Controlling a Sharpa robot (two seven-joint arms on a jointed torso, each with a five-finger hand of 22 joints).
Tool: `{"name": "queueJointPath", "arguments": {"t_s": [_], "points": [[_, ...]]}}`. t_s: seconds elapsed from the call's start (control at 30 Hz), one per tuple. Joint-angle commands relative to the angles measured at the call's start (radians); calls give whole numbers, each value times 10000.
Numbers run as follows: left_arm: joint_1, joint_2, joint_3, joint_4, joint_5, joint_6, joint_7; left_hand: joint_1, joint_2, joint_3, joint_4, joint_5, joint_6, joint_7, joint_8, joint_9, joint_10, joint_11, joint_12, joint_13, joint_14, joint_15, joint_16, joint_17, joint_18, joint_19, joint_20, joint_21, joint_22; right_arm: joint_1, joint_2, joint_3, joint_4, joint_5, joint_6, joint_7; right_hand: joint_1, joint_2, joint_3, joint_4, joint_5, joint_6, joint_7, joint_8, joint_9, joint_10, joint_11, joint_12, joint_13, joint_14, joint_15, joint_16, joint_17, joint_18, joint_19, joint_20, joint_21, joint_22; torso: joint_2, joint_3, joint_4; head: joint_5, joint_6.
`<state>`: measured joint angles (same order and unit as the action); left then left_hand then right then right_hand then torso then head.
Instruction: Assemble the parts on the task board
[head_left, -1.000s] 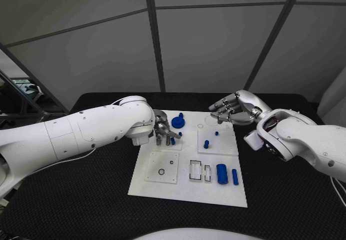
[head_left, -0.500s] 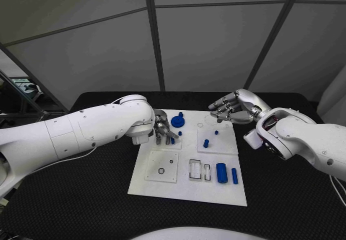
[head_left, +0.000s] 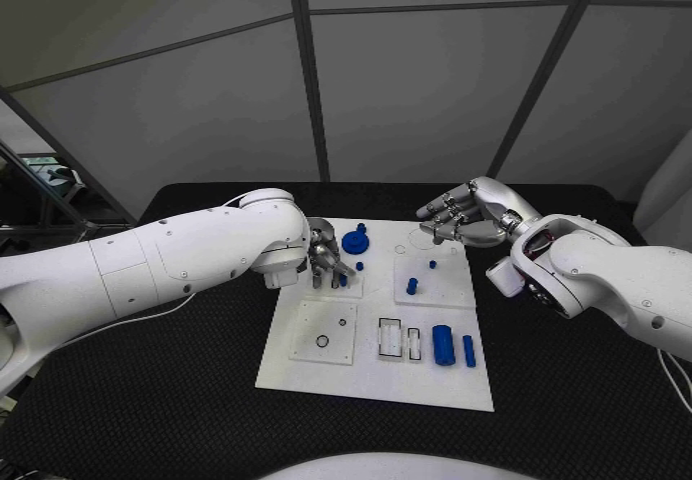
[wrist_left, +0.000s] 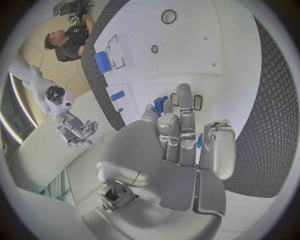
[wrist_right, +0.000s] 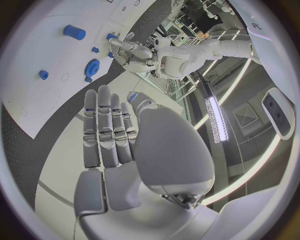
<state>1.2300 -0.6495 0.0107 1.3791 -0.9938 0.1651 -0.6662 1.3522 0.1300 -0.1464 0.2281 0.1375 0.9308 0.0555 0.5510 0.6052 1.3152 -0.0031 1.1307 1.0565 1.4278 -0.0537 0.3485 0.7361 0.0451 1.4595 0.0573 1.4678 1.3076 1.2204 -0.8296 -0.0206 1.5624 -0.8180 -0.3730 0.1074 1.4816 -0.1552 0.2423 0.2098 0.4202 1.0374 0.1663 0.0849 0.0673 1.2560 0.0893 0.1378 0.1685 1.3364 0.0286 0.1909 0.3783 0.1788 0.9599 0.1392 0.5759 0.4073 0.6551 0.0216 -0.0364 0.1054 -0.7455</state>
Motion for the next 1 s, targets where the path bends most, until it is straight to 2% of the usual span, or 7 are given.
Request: {"name": "queueJointPath", "arguments": {"t_s": [0.03, 0.43, 0.63, 0.73, 0.83, 0.87, 1.0], "points": [[17, 11, 1, 15, -56, 95, 46, 160, -24, 126, -10, 48, -83, 24, 15, 19, -40, -59, -40, -11, 43, -19, -56, 22, -1, 79, -31, -47, 531, 18, 41, 7, -17, -23, 1, 38, -122, 0, 43, -15, 32, -21, 57, -62, 0, 36, 30, -56, -16, 44, 37, -51, -11, 15, 60, 29, -55, -14, -2, 3, 6, 2, 3], [17, -38, 0, 25, 88, 277, 58, 679, -345, 1260, -90, 80, -185, 13, -266, -20, -140, -82, -168, -111, 53, -43, -138, 110, -4, 85, -63, -51, 565, 17, 69, 7, -59, -22, 34, 32, -135, -2, 47, -15, 35, -39, 67, -73, -2, 25, 40, -70, -32, 39, 46, -80, -15, 13, 51, 35, -71, -22, 2, 3, -1, 39, -18], [17, -65, -1, 26, 97, 288, 79, 930, -1225, 3350, 18, 288, -131, 38, -557, -107, -213, -78, -339, -232, 43, -50, -227, 189, 0, 72, -79, -75, 565, 17, 79, 7, -76, 5, 27, 36, -172, -8, 42, -2, 33, -58, 79, -85, -3, 21, 53, -83, -53, 41, 57, -114, -19, 10, 44, 45, -93, -32, 3, 1, 4, 52, -26], [17, -81, -1, 29, 100, 217, 125, 731, -2017, 5254, 18, 473, -103, 96, -566, -5, -185, -104, -401, -287, 52, -27, -283, 239, 3, 71, -72, -86, 577, 17, 83, 7, -83, 13, 22, 39, -174, -8, 42, -1, 34, -60, 79, -86, -3, 20, 53, -84, -54, 41, 58, -117, -19, 10, 43, 46, -95, -33, 4, 3, 6, 58, -29], [17, -98, -1, 32, 110, 117, 189, 407, -2508, 6588, -176, 665, -124, 128, -453, 177, -146, -74, -416, -308, 61, -14, -323, 267, -3, 79, -54, -83, 602, 17, 88, 6, -94, 17, 19, 44, -187, -7, 42, 5, 36, -66, 82, -89, -4, 18, 57, -89, -61, 41, 62, -128, -20, 10, 41, 49, -102, -37, 0, -1, 9, 69, -42], [17, -110, -1, 34, 139, 41, 235, -132, -2844, 7846, -445, 693, -149, 210, -260, 433, -83, -32, -419, -327, 87, 56, -358, 294, 0, 80, -61, -88, 614, 17, 94, 6, -104, 18, 18, 47, -191, -7, 42, 7, 37, -67, 83, -90, -4, 18, 57, -90, -63, 41, 63, -131, -20, 9, 41, 50, -104, -38, -3, 0, 8, 77, -46], [17, -146, -1, 49, 241, -152, 354, -498, -3065, 8379, -851, 701, -236, 145, -142, 620, -27, -41, -365, -287, 111, -10, -378, 318, -4, 82, -27, -93, 621, 17, 105, 6, -124, 23, 17, 54, -212, -4, 41, 17, 45, -74, 87, -95, -3, 16, 61, -95, -72, 44, 67, -147, -21, 9, 38, 55, -115, -44, -8, 3, 3, 102, -52]]}}
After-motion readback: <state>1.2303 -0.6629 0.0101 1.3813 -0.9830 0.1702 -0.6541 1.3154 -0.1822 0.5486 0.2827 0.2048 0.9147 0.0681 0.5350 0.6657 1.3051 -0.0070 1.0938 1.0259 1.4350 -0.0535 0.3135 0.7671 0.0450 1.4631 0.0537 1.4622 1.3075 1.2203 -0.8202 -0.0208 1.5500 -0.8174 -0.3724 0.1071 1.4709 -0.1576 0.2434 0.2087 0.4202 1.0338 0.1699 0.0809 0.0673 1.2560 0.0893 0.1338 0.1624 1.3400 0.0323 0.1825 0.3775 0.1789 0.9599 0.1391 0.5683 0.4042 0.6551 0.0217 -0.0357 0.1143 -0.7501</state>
